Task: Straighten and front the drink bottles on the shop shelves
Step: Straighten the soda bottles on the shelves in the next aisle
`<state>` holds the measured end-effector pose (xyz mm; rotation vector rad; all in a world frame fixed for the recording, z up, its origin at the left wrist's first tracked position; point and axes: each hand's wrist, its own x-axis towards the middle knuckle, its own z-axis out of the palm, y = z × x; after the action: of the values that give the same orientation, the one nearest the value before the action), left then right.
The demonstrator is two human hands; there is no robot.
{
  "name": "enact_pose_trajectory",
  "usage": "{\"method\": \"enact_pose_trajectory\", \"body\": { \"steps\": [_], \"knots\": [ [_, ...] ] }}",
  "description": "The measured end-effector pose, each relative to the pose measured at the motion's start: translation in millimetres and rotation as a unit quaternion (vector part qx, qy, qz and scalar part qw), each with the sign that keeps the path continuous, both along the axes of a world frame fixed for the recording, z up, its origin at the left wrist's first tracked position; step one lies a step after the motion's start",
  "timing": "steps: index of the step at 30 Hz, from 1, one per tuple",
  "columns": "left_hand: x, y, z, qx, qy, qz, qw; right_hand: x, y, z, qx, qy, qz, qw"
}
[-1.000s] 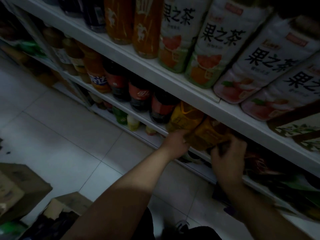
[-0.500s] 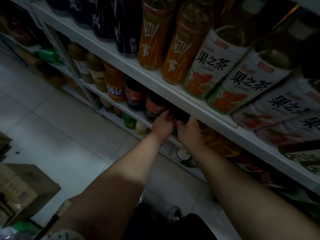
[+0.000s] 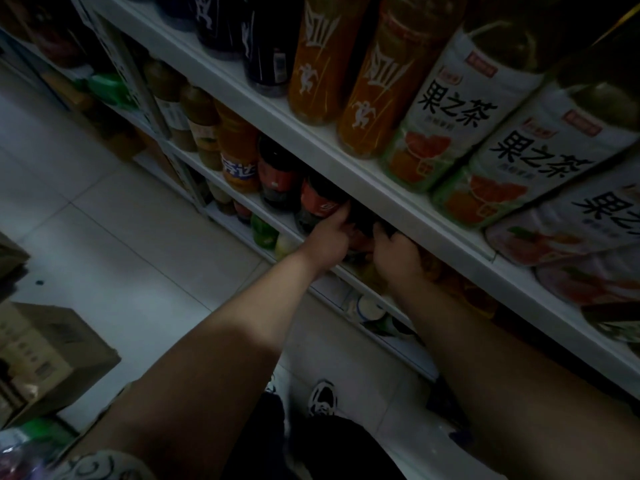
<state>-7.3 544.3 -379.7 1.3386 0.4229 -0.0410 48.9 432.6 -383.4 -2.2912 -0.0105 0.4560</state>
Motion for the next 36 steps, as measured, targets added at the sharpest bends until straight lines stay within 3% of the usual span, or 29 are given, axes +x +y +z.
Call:
{"method": "enact_pose_trajectory", "body": {
  "steps": [3,8,12,19,26,29,33,36],
  "knots": [
    [1,2,-13,0.003,-0.031,-0.016,0.999,5,-7,-6,-0.002,0.029,0.011,1.000],
    [2,14,-37,0.172,-0.002,-0.074,0.982,3,-11,-4,-0.036,0.013,-0.002,0.999],
    [7,37,-44,0.175,-0.032,-0.167,0.970,-6,-3,-6,-0.027,0.013,-0.057,0.998],
    [16,61,-29,0.180,-0.034,-0.278,0.943,-24,21,-1,-0.051,-0.098,-0.064,0.992],
    [12,71,-51,0.203,-0.121,-0.290,0.927,-23,25,-11,0.000,-0.125,-0.123,0.985],
    [18,66,-64,0.295,-0.162,-0.274,0.901,-22,28,-19,-0.006,-0.159,-0.154,0.975],
    [23,62,-79,0.434,-0.155,-0.235,0.856,-22,33,-22,-0.037,-0.203,-0.177,0.962],
    [15,59,-89,0.427,-0.177,-0.203,0.864,-14,20,-22,-0.067,-0.181,-0.115,0.974]
  ]
}}
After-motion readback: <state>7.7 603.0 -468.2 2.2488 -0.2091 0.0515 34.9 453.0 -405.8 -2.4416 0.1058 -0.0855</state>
